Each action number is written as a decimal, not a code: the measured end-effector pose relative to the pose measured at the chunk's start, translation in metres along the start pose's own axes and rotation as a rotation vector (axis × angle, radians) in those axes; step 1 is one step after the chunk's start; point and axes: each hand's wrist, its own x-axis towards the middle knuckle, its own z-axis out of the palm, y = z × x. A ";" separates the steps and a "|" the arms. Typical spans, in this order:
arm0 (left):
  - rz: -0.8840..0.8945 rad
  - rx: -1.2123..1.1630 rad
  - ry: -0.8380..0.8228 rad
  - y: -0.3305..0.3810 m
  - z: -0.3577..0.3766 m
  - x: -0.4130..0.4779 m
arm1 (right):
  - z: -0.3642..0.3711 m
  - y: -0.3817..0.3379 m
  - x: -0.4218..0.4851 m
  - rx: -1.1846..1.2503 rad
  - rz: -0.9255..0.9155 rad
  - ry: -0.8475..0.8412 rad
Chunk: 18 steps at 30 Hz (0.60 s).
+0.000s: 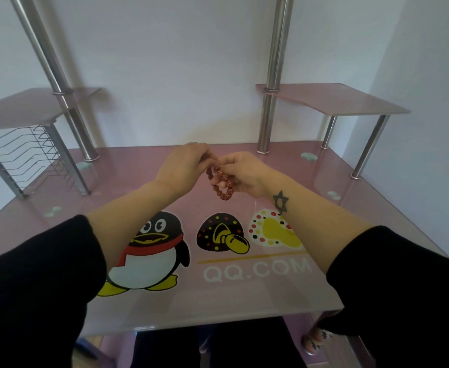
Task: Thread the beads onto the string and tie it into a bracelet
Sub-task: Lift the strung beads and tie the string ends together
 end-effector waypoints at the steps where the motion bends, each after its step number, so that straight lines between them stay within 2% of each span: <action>1: 0.004 -0.002 0.002 0.000 0.001 0.000 | 0.000 0.001 0.001 -0.006 -0.007 0.016; 8: -0.012 0.008 0.019 -0.002 0.003 0.003 | 0.000 0.004 0.003 -0.014 -0.068 0.106; 18: -0.003 0.019 0.015 -0.001 0.004 0.000 | -0.004 0.002 0.002 -0.012 -0.109 0.068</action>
